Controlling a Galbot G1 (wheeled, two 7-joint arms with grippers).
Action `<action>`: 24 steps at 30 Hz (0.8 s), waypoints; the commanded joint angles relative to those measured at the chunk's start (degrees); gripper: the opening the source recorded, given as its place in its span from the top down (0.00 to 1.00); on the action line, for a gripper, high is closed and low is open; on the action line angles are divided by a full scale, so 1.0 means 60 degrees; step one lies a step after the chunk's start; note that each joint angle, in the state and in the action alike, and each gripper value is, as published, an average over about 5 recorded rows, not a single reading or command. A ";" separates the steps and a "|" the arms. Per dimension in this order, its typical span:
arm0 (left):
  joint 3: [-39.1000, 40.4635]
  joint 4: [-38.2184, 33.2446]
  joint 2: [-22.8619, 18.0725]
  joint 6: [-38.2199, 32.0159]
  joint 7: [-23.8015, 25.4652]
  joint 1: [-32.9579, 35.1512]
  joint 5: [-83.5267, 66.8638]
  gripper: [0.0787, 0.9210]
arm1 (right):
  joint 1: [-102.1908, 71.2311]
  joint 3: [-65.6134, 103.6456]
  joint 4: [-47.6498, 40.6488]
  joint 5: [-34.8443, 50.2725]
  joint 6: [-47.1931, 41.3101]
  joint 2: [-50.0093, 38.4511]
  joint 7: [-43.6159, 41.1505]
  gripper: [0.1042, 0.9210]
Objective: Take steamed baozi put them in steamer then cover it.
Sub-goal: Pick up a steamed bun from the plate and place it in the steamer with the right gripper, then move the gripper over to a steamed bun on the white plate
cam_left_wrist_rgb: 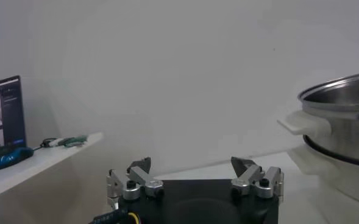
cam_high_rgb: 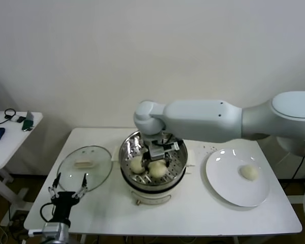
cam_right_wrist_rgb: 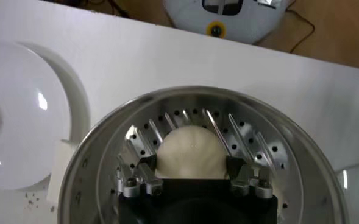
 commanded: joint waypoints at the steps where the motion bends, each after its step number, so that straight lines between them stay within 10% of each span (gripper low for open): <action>1: -0.0013 0.0013 -0.0006 -0.0008 -0.0002 0.0000 -0.0004 0.12 | -0.0201 -0.0220 -0.0046 0.0501 0.0004 0.0286 -0.0151 0.23; 24: -0.0025 -0.0022 -0.0092 -0.0067 -0.0033 0.0074 0.0000 0.12 | 0.0532 0.0958 -0.0077 0.0141 -0.0065 -0.1162 0.0382 0.12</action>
